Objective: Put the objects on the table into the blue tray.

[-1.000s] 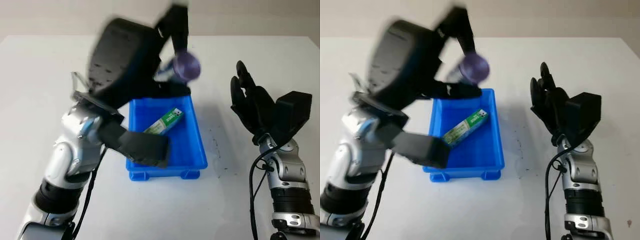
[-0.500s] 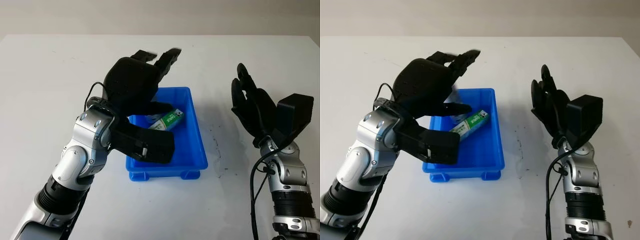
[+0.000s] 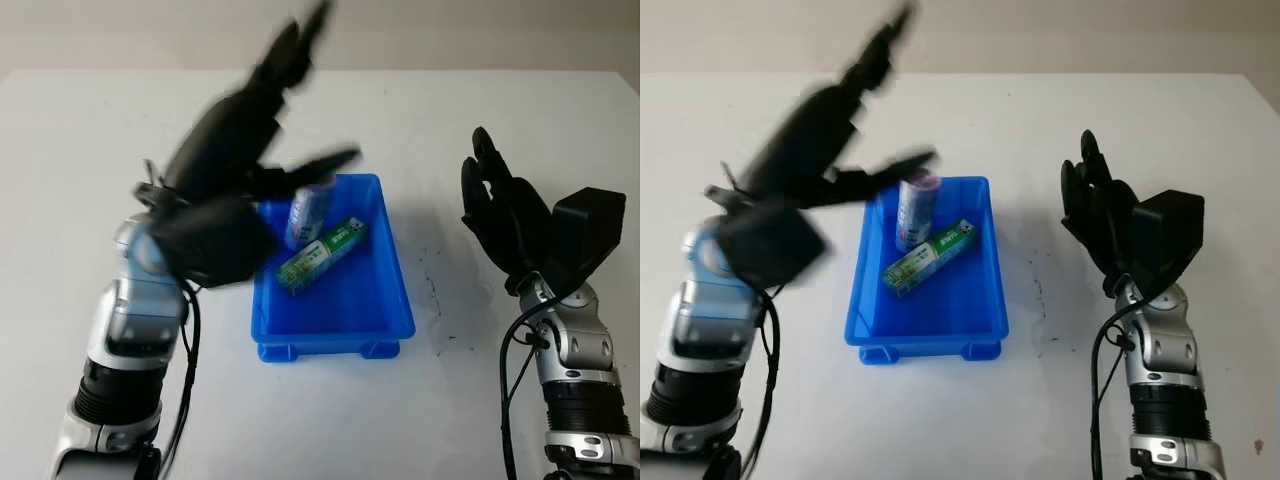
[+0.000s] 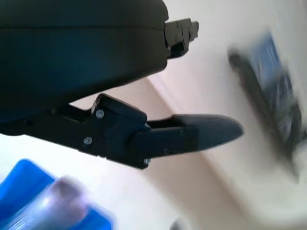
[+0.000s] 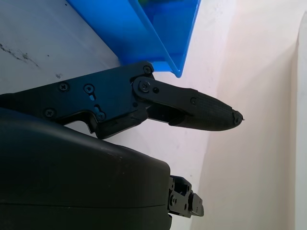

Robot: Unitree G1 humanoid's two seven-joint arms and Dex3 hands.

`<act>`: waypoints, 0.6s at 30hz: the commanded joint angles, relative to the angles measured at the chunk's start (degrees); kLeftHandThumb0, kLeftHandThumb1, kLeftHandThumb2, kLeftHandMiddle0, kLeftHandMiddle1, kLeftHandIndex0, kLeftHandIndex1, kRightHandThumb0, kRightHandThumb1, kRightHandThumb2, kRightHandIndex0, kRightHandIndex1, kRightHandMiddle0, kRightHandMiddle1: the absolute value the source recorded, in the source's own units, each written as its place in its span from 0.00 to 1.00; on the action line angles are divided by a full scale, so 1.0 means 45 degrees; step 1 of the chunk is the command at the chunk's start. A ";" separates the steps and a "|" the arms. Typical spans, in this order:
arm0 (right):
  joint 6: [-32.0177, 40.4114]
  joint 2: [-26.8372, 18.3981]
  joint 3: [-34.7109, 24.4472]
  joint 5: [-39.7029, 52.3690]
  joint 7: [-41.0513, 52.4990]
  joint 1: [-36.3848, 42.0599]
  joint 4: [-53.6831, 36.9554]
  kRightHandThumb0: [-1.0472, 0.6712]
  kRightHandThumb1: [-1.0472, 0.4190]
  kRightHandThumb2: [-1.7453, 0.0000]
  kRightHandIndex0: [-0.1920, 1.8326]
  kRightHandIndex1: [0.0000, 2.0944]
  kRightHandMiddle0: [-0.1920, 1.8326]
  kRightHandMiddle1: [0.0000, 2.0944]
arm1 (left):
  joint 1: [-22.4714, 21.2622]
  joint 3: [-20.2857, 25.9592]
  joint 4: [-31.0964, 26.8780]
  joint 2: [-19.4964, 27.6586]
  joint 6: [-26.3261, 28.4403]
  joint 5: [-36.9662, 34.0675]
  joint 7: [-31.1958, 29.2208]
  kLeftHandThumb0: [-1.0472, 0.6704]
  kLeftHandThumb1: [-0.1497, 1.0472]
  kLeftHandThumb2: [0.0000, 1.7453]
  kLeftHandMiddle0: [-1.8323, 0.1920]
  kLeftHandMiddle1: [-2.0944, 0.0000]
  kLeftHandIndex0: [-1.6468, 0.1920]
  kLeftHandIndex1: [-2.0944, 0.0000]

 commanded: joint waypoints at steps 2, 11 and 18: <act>-0.0264 0.0140 -0.0056 0.0089 -0.0066 -0.0301 0.0174 0.20 0.00 0.63 0.00 0.00 0.00 0.00 | -0.0168 0.1078 0.0745 -0.0660 -0.0158 -0.2356 0.0387 0.19 1.00 0.37 0.99 0.99 0.98 0.99; -0.0725 0.0126 0.0110 -0.0086 -0.0097 -0.0295 0.0215 0.20 0.00 0.60 0.00 0.00 0.00 0.00 | 0.1041 0.3173 0.3003 -0.0577 -0.0537 -0.5579 0.1155 0.17 1.00 0.42 1.00 1.00 1.00 1.00; -0.0671 0.0182 0.0090 -0.0135 -0.0426 -0.0370 0.0124 0.18 0.00 0.61 0.00 0.00 0.00 0.00 | 0.2245 0.3133 0.4171 -0.0228 -0.0722 -0.5362 0.1149 0.17 1.00 0.40 1.00 1.00 1.00 1.00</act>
